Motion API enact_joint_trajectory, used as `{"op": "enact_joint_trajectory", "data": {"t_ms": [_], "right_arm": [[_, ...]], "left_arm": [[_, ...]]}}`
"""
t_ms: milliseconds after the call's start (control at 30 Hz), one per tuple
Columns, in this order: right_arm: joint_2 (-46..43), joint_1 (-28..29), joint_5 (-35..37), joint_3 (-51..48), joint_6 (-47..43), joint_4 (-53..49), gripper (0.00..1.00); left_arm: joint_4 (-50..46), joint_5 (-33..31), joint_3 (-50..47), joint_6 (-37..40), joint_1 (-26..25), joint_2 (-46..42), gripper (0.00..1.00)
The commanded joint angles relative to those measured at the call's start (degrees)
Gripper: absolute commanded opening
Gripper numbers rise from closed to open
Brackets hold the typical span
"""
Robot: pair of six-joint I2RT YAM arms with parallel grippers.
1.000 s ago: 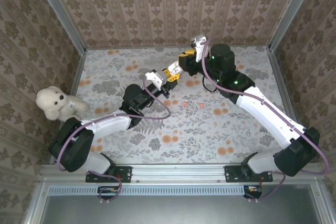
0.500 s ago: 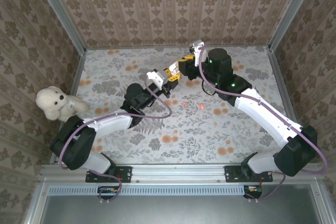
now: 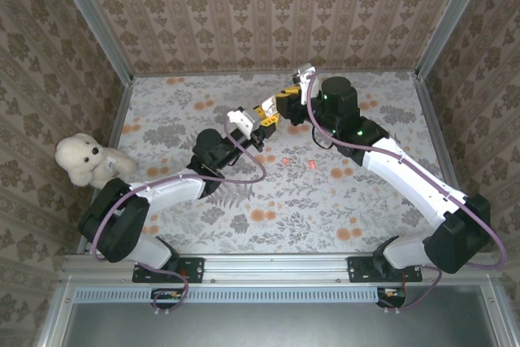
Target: Insert the wireless bluetooth earbuds into the charging case
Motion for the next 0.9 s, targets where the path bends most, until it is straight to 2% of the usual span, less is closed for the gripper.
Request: {"op": "enact_joint_trajectory", "data": {"t_ms": [0,567,867], "right_arm": [[-1.1,0.6,1.3,-1.3,-1.6,1.5,0.28],[-2.0,5.9,9.6,-5.2,-9.4,3.4,0.27],[-2.3,6.3,10.4,-6.0,-9.3,4.2,0.3]], "left_arm": [[1.6,0.8,2.1,-0.9,0.2,0.0,0.0],[2.1,0.6,2.0,-0.9,0.3,0.2,0.0],[2.4,0.4,1.8,-1.2,0.4,0.2,0.0]]}}
